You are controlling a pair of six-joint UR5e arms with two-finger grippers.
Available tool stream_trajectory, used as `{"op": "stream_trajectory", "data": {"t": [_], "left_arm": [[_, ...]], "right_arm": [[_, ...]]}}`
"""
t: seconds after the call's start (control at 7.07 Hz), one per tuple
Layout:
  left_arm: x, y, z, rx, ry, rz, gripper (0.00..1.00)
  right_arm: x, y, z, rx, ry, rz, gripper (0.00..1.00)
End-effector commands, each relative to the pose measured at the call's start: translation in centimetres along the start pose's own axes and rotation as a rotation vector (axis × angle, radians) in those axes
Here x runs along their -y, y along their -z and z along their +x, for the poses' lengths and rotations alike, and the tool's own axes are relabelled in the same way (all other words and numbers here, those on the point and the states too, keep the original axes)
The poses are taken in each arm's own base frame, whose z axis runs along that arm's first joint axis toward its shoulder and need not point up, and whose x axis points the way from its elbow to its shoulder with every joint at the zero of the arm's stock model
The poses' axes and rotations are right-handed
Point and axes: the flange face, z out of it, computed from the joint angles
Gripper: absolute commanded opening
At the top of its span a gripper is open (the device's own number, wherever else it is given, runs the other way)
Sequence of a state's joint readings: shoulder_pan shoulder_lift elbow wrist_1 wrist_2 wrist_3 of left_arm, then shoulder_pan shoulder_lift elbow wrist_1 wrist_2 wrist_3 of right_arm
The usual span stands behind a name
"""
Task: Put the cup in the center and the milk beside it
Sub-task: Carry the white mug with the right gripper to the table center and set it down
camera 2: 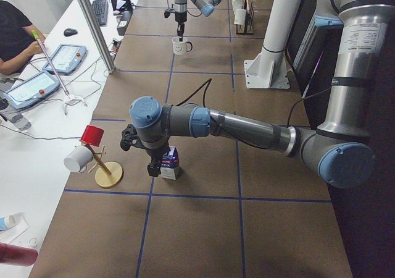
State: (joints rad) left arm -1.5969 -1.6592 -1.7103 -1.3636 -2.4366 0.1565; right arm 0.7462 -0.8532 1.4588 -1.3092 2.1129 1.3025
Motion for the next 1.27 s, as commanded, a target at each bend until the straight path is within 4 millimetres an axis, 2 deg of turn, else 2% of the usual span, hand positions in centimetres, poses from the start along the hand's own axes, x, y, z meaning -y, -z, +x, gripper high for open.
{"op": "stream_trajectory", "data": {"t": [0.0, 0.14, 0.28, 0.42, 0.57, 0.71, 0.85, 0.99, 1.13], "left_arm": [[0.0, 0.1, 0.1, 0.001, -0.002, 0.001, 1.00], [0.0, 0.1, 0.1, 0.000, -0.003, 0.003, 1.00], [0.0, 0.2, 0.2, 0.000, -0.003, 0.003, 1.00], [0.1, 0.2, 0.3, 0.000, -0.005, 0.004, 1.00], [0.1, 0.1, 0.3, -0.001, -0.003, 0.002, 1.00], [0.1, 0.2, 0.3, 0.000, -0.004, 0.004, 1.00], [0.5, 0.4, 0.5, 0.002, -0.007, 0.006, 1.00], [1.3, 1.1, 1.2, 0.005, 0.003, 0.019, 1.00], [2.4, 1.8, 2.1, 0.004, 0.049, 0.033, 1.00]], "right_arm": [[-1.1, -4.2, -4.4, -0.052, -0.033, 0.013, 0.00], [-1.6, -5.5, -4.3, -0.071, -0.032, 0.012, 0.00], [-1.6, -5.5, -4.2, -0.071, -0.037, 0.012, 0.02], [-1.6, -5.6, -4.1, -0.074, -0.038, 0.011, 0.24], [-1.7, -5.5, -4.3, -0.073, -0.039, 0.012, 0.99], [-1.8, -4.9, -4.6, -0.058, -0.030, 0.011, 1.00], [-0.9, -1.4, -4.8, -0.013, -0.028, 0.030, 1.00], [0.6, 3.4, -2.1, 0.050, -0.046, 0.005, 1.00], [2.0, 8.6, 2.0, 0.107, -0.063, 0.008, 1.00]]}}
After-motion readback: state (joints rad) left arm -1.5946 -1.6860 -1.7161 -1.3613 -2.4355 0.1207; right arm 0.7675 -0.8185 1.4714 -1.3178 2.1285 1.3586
